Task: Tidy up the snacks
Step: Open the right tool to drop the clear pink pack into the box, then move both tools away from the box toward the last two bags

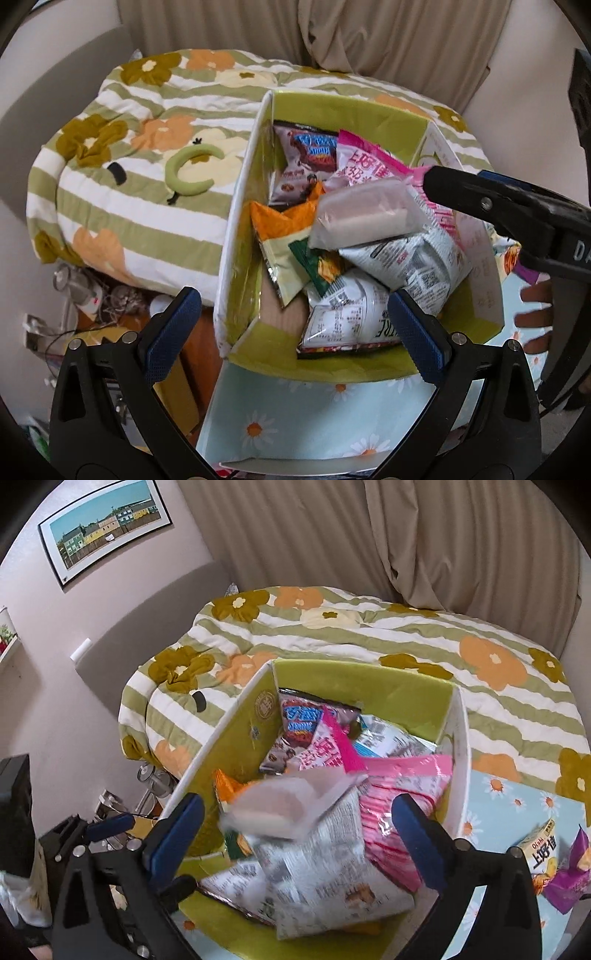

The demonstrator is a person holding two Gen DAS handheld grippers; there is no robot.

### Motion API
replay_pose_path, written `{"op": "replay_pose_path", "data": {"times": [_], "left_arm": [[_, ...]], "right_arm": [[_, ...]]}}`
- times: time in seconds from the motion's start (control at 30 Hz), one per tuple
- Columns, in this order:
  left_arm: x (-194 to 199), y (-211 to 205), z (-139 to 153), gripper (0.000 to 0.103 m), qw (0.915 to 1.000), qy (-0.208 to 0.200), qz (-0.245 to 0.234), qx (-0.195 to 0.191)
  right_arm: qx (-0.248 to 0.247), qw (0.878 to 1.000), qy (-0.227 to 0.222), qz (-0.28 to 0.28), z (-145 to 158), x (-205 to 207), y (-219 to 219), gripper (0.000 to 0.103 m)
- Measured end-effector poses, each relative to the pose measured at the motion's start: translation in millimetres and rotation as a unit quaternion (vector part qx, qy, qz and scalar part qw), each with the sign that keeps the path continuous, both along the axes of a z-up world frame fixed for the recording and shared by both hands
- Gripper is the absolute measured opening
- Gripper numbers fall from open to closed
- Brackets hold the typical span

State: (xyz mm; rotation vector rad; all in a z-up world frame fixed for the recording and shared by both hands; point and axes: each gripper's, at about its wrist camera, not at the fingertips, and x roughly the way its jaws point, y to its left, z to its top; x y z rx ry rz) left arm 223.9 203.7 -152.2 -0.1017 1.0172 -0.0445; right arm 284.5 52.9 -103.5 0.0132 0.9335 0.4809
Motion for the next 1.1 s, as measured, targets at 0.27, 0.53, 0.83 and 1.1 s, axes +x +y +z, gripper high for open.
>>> {"op": "replay_pose_path", "data": {"times": [0.27, 0.53, 0.83, 1.1], "left_arm": [[-8.0, -2.7, 7.1, 0.101, 0.9999, -0.008, -0.005, -0.008], [-29.5, -8.8, 40.1, 0.101, 0.9988, -0.043, -0.020, -0.010], [-51.2, -44.4, 59.6, 0.101, 0.9942, -0.062, -0.082, -0.031], [-61.1, -109.3, 69.9, 0.101, 0.9852, -0.076, -0.148, -0.040]], "right_arm": [[-0.012, 1.000, -0.001, -0.012, 5.7, -14.1, -13.1, 0.101], [-0.014, 0.999, -0.028, -0.037, 36.5, -42.9, -29.9, 0.101], [-0.019, 0.992, -0.048, -0.116, 58.1, -94.0, -84.0, 0.101], [-0.036, 0.982, -0.054, -0.179, 62.9, -130.8, -140.3, 0.101]]}}
